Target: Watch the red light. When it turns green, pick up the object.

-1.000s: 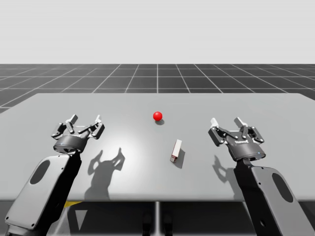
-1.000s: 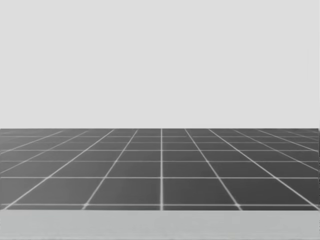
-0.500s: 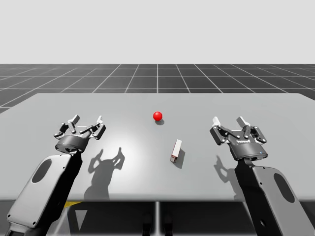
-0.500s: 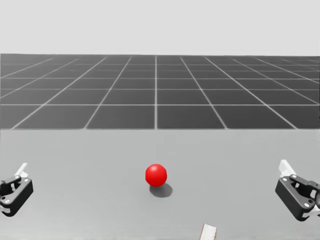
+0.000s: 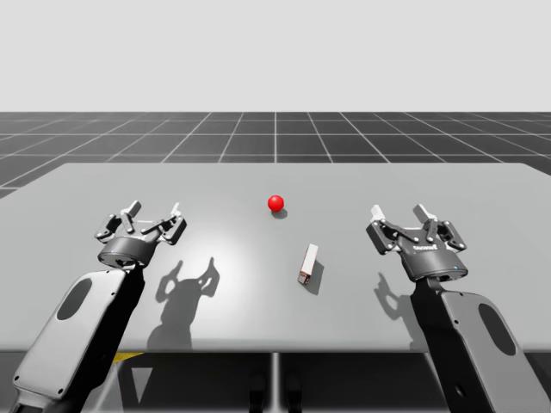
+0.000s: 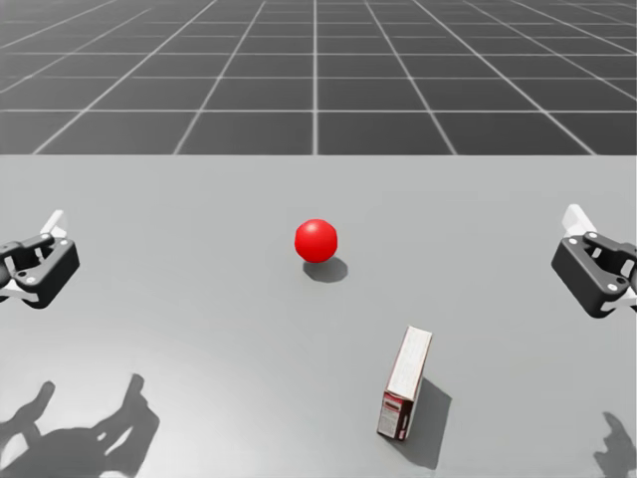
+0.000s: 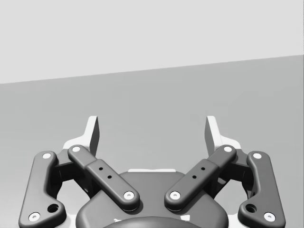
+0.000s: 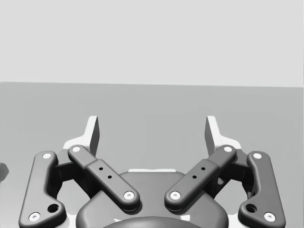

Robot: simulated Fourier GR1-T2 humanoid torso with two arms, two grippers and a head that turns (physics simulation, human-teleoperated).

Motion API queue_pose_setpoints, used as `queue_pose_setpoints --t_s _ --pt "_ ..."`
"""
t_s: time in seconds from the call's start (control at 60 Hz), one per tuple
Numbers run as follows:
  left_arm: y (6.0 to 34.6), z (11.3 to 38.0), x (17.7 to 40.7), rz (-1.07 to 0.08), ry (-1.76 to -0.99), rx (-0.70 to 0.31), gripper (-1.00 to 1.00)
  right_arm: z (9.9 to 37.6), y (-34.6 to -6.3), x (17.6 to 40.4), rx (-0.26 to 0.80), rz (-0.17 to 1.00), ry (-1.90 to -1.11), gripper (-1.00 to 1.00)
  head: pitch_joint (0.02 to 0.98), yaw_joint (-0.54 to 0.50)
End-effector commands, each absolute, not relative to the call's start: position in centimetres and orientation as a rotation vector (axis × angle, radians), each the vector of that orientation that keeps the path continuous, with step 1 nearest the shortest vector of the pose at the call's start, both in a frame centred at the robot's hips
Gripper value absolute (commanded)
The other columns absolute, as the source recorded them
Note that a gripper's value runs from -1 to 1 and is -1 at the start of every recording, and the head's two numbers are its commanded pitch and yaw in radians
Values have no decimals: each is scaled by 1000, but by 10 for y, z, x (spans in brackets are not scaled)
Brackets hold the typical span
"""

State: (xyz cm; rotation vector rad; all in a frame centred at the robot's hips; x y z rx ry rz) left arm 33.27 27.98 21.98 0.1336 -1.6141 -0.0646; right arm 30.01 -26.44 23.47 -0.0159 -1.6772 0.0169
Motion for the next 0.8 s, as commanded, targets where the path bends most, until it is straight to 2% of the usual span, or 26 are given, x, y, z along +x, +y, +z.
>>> queue_pose_setpoints --t_s 0.017,0.8 --pt "279 220 332 -66 -1615 133 -1000 234 -264 300 -17 21 -1674 -1000 614 -5" --pt "279 220 333 -66 -1614 132 -1000 234 -264 300 -4 31 -1674 -1000 611 -12"
